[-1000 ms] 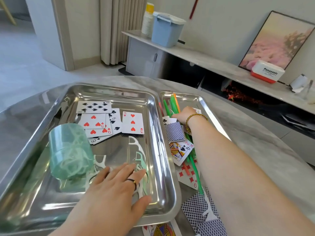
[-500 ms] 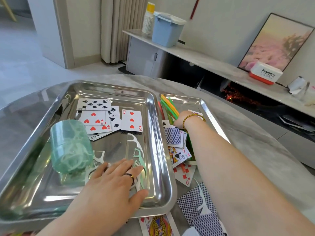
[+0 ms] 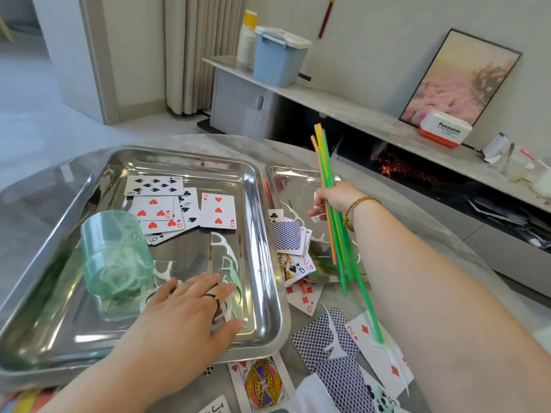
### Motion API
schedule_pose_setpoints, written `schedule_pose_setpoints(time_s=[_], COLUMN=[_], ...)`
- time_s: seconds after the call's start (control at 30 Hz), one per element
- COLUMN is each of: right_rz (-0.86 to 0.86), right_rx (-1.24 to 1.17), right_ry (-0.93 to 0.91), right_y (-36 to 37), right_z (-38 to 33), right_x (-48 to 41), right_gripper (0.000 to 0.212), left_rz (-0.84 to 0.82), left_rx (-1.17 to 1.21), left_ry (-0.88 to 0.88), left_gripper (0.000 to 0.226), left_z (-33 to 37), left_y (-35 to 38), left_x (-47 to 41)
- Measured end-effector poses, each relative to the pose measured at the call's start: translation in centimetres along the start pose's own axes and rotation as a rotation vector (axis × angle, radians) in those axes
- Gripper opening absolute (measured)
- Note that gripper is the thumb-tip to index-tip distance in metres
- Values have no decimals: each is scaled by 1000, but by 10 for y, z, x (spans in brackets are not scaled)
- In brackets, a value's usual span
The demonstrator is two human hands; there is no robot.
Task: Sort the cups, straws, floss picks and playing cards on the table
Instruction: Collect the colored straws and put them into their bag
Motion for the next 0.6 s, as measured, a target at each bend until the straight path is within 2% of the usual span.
schedule_pose_setpoints(time_s=[0.03,0.07,0.13,0.17,0.3,0.6], right_rz=[30,58,109,136,250,428], right_rx=[-23,-44,-65,-79,-215,-409], right_ry=[-20,-46,-106,-137,-268,-492], right_y=[-6,-12,-23,-28,-49,-103], right_z=[-5,-11,-24,-30,-48,-97], right_x=[1,4,9,11,21,94], right_gripper=[25,25,26,25,24,25], left_rz=[-4,-7,-19,-20,7,102], left_rx=[-5,-5,-22,-35,-44,-17], left_ry=[-3,-11,-18,-26,-32,-12], left_gripper=[80,80,96,94,58,46], left_z=[1,1,2,1,3,11], left_y=[0,-2,-2,-2,-4,-19], left_x=[1,2,3,3,5,16])
Point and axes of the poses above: each hand's wrist, its own x-axis away from the middle knuckle, its own y-axis out of the palm, z = x × y, the point moved 7 cm from there along -x, towards the middle knuckle, and after that the axes turned 10 degrees about -y, right-handed, at the moved point
